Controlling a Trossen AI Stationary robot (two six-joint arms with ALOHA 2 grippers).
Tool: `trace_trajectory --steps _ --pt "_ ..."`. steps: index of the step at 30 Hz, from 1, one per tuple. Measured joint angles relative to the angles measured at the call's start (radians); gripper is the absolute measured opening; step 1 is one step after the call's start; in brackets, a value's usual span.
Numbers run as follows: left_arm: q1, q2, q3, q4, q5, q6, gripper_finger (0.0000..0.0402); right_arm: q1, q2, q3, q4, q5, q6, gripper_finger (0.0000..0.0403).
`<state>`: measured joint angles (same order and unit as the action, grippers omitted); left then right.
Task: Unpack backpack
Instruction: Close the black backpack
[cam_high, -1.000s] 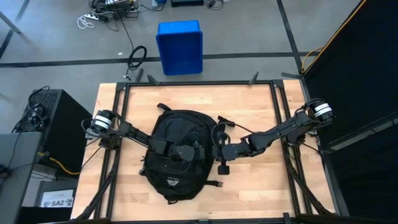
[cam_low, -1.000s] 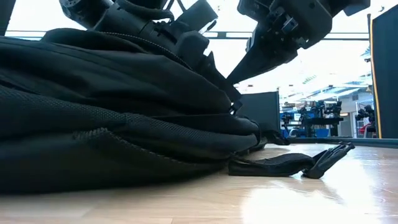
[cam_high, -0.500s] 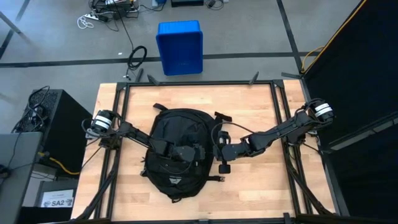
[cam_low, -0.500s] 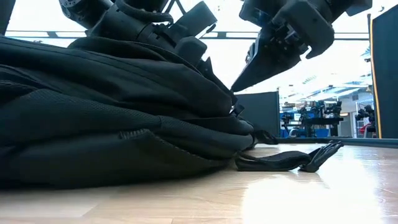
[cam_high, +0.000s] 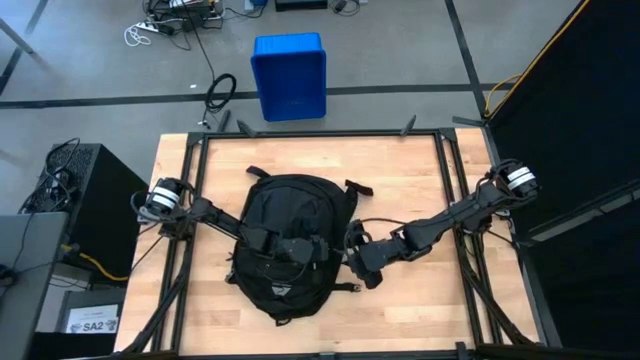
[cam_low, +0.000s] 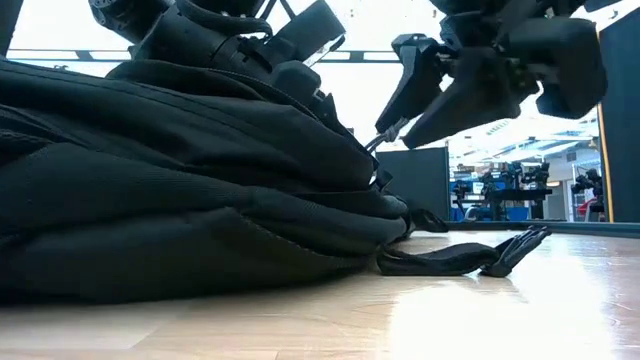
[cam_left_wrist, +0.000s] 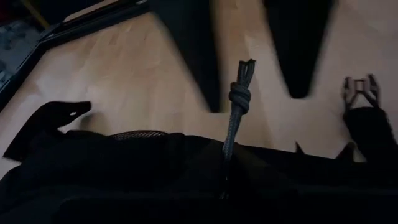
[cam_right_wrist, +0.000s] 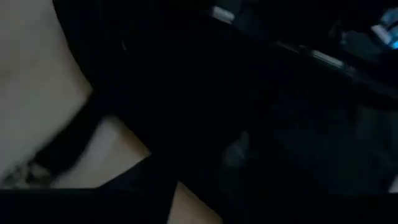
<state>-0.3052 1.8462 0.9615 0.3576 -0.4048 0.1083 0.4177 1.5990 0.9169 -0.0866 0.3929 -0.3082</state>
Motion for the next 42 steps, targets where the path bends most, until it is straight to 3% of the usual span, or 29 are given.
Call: trace_trajectory --steps 5,10,15,20,26,35,42 --pt "-0.032 -0.001 0.0 0.005 0.025 0.022 0.0 0.013 0.0 0.0 -0.016 0.081 -0.121 0.027" --pt "-0.051 -0.001 0.015 0.001 0.024 0.027 0.0 0.013 0.005 0.0 -0.014 0.082 -0.177 0.031" --pt "-0.074 -0.001 0.072 -0.003 0.024 0.099 0.0 -0.011 0.032 -0.011 0.032 0.039 -0.235 0.0318" --pt "-0.08 -0.001 0.123 -0.009 0.056 0.141 0.0 -0.036 0.05 -0.027 0.131 0.02 -0.294 0.03" --pt "-0.082 -0.002 0.136 -0.026 0.062 0.153 0.0 -0.072 0.052 -0.027 0.114 0.02 -0.29 0.0247" --pt "-0.086 -0.003 0.137 -0.044 0.062 0.147 0.0 -0.074 0.052 -0.028 0.057 0.023 -0.289 0.0019" --pt "-0.119 -0.003 0.137 -0.099 0.111 0.117 0.0 -0.071 0.052 -0.028 -0.007 0.181 -0.269 0.0004"
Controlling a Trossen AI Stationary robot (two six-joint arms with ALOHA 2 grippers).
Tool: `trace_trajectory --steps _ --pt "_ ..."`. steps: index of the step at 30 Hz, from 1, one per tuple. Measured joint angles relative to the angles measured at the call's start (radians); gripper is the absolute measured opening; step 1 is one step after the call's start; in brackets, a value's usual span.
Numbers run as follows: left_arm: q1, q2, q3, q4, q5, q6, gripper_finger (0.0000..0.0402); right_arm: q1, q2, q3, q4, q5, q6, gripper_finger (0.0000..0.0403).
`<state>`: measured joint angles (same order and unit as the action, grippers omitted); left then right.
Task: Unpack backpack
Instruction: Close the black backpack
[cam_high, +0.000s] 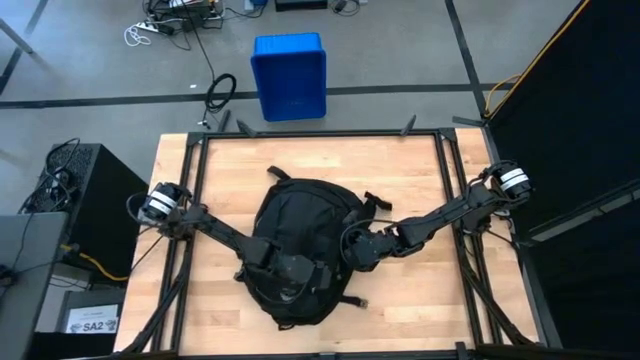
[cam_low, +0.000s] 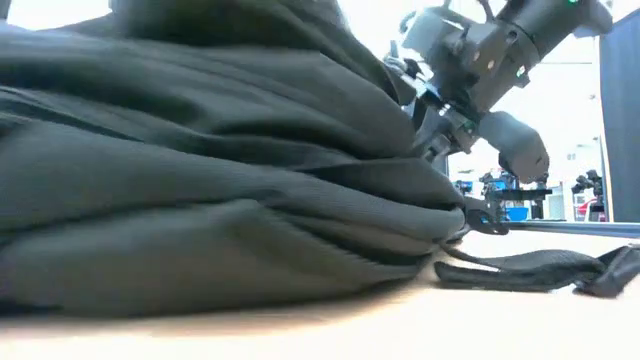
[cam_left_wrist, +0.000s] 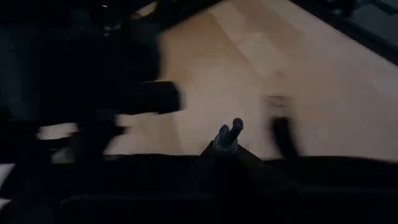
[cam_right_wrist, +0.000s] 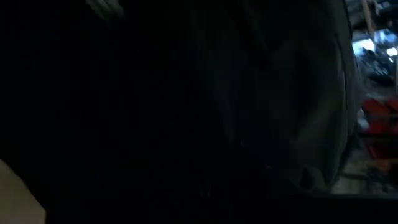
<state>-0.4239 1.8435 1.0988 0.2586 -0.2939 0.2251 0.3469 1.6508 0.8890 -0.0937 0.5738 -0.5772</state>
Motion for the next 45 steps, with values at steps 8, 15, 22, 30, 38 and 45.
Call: trace_trajectory --steps 8,15,22,30,38,45 --pt "-0.09 0.0 0.024 -0.028 0.001 -0.029 0.0 -0.028 0.0 0.001 -0.124 0.083 0.05 0.0001" --pt "-0.169 0.0 0.138 -0.275 -0.069 -0.099 0.0 -0.062 -0.002 0.002 -0.252 0.153 0.058 0.0001" --pt "-0.191 0.0 0.175 -0.419 -0.159 -0.178 0.0 -0.072 -0.007 0.001 -0.244 0.173 0.086 0.0009" --pt "-0.16 -0.001 0.175 -0.411 -0.135 -0.151 0.0 0.113 -0.074 0.06 -0.249 0.205 0.112 0.0092" --pt "-0.128 -0.001 0.177 -0.386 -0.191 -0.119 0.0 0.271 -0.081 0.069 -0.062 0.123 0.301 0.0195" --pt "-0.11 -0.001 0.216 -0.329 -0.255 -0.045 0.0 0.273 0.03 0.069 0.111 0.026 0.396 0.0222"
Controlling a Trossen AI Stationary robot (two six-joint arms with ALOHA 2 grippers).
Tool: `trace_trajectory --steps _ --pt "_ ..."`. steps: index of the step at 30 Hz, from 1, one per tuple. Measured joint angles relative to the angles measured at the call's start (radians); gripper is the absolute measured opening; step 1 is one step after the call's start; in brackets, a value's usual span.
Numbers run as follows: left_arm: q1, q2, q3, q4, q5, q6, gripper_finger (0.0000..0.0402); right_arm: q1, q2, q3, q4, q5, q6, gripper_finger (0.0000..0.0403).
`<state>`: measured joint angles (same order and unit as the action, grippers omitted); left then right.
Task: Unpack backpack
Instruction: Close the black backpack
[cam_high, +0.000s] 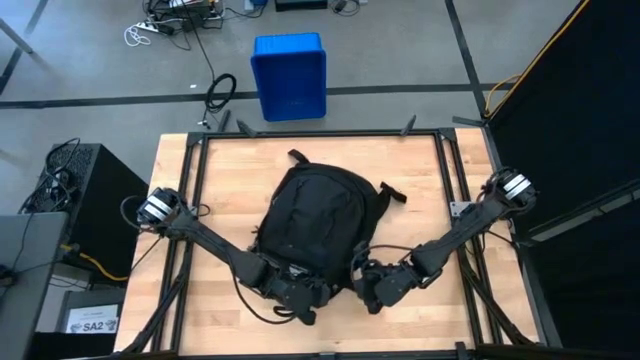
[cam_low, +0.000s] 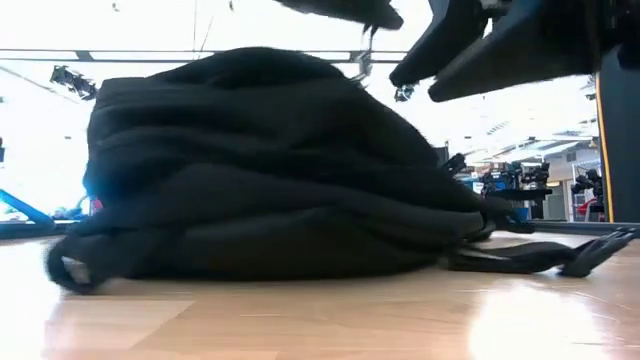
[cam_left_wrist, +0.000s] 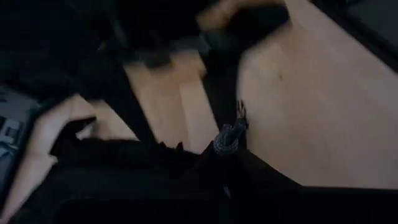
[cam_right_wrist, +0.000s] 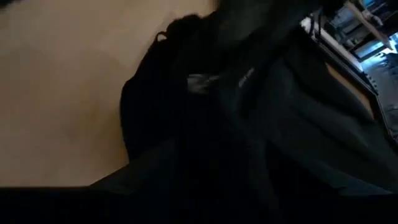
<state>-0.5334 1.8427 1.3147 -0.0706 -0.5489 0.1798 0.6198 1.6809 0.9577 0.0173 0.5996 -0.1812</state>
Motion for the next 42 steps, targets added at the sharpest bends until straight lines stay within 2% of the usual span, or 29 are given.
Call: trace_trajectory --steps 5,11,14,17,19,23,28,32,42 --pt "0.011 0.0 0.055 -0.007 -0.026 0.054 0.0 -0.01 0.065 0.0 0.056 0.006 -0.004 0.0206" --pt "0.036 0.0 0.067 -0.003 -0.023 0.073 0.0 0.002 0.067 0.0 0.158 0.037 -0.004 0.0168" --pt "0.036 0.0 0.067 0.0 -0.016 0.073 0.0 0.003 0.065 0.0 0.157 0.065 -0.005 0.0118" --pt "0.033 0.0 0.068 -0.013 -0.015 0.074 0.0 0.007 0.065 0.0 0.123 0.079 -0.009 0.0036" --pt "0.029 0.0 0.068 -0.044 -0.015 0.074 0.0 0.019 0.065 0.0 0.093 0.094 -0.031 0.0014" --pt "0.026 -0.002 0.069 -0.149 -0.016 0.018 0.0 0.044 0.047 0.0 -0.023 0.115 0.004 0.0004" --pt "-0.007 -0.003 0.069 -0.192 -0.022 -0.008 0.0 0.061 0.004 0.001 -0.304 0.14 0.207 0.0001" --pt "-0.042 -0.01 0.069 -0.186 -0.017 -0.008 0.0 0.066 -0.022 0.001 -0.446 0.149 0.326 0.0001" --pt "-0.005 -0.014 0.069 -0.083 -0.031 0.032 0.0011 0.064 -0.033 0.0 -0.371 0.145 0.266 0.0"
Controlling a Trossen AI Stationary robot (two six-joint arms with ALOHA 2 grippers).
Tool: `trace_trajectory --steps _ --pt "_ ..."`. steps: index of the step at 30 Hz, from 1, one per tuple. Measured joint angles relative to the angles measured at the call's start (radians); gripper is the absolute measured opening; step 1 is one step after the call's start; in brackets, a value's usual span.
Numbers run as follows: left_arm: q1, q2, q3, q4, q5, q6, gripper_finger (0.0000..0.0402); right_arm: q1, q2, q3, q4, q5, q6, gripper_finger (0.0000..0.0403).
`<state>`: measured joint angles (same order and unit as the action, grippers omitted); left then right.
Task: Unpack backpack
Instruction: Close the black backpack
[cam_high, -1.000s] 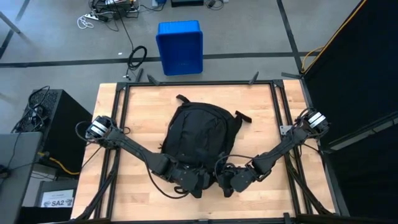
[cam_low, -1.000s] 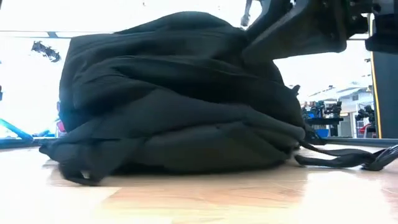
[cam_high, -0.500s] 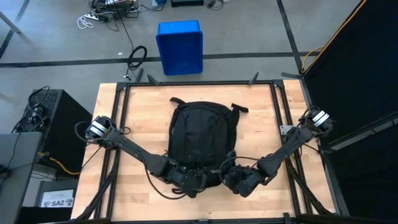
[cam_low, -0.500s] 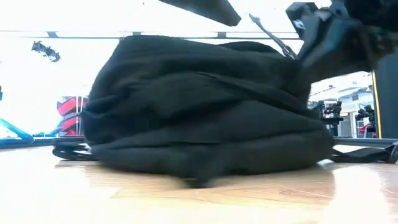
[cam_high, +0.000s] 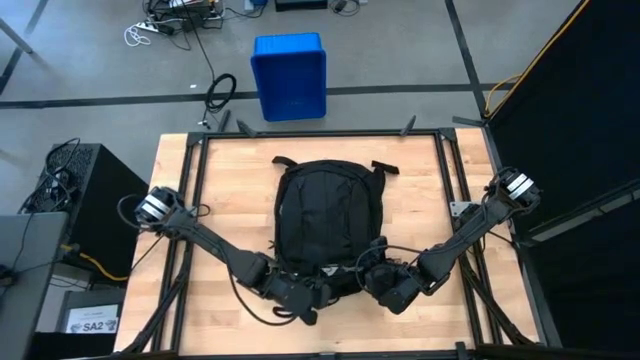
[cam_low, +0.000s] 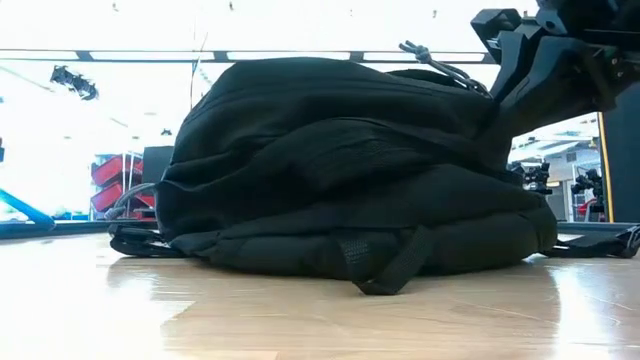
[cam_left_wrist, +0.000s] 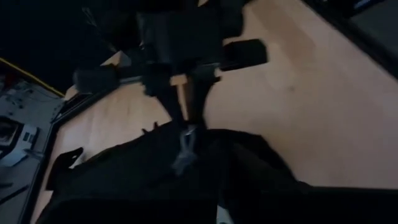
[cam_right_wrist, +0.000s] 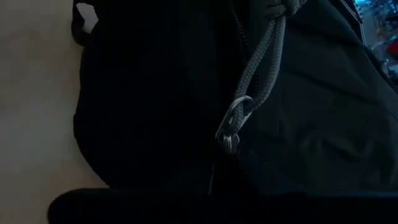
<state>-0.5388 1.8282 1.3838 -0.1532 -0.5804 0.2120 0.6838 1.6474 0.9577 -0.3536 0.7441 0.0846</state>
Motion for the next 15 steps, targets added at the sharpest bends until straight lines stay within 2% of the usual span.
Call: trace_trajectory --steps 4,10,15 --pt "0.029 0.0 0.0 -0.002 0.002 0.001 0.0047 0.0 0.0 0.0 0.011 0.0 0.0 0.0" --pt "0.059 0.001 0.0 -0.002 0.007 -0.016 0.0127 0.0 0.0 0.0 0.021 -0.003 0.0 0.0" --pt "0.075 0.01 0.0 0.005 0.008 -0.081 0.0175 0.0 0.0 0.0 0.022 -0.006 0.0 0.0"
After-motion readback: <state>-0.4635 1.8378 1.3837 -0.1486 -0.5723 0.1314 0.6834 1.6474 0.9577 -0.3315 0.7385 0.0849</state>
